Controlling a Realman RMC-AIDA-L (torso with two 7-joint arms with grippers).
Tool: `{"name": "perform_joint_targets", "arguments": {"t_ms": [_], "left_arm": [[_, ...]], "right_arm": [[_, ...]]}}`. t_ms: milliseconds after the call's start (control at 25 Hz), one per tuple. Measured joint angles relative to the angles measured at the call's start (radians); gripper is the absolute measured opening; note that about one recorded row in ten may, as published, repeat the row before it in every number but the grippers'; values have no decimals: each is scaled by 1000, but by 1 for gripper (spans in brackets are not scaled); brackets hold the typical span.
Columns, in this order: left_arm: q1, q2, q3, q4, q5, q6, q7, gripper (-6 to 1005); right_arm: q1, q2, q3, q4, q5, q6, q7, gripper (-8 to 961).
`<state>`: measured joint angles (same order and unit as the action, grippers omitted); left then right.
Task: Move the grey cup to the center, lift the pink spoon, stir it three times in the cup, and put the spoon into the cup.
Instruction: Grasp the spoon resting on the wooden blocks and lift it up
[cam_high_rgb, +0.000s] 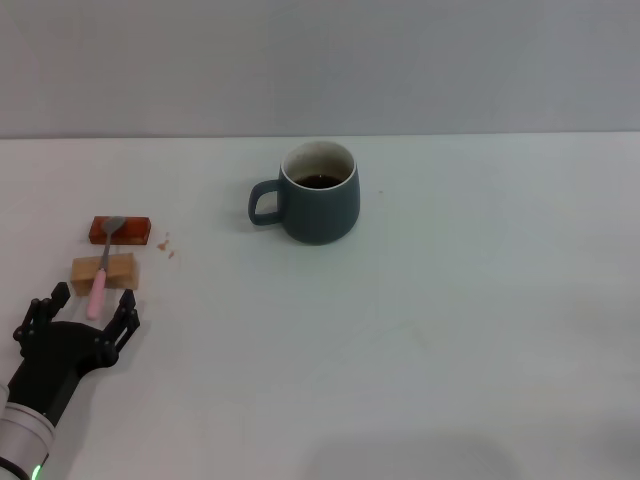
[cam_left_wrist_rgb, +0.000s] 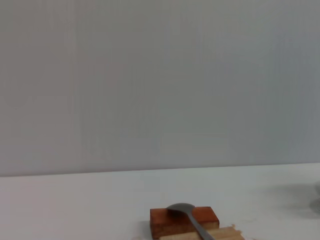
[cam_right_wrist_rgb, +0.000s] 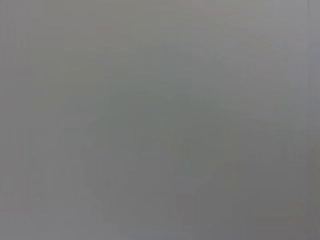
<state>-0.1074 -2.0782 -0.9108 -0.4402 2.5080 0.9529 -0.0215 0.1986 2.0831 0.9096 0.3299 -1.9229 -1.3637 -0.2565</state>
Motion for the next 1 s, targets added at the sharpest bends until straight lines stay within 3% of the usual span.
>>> {"name": "perform_joint_targets", "arguments": {"t_ms": [360,680,1000], "left_arm": [[-2,1,6,-1,0,0,0,829],[-3,2,6,-10,0,-3,-2,712],[-15,3,1,-4,0,-29,-6,684]], "right_arm": [[-3,0,-2,0,-5,-3,1,-1],[-12,0,-3,1,-6,-11,1,-1],[-16,0,-5,1,-7,-11,0,0]]}}
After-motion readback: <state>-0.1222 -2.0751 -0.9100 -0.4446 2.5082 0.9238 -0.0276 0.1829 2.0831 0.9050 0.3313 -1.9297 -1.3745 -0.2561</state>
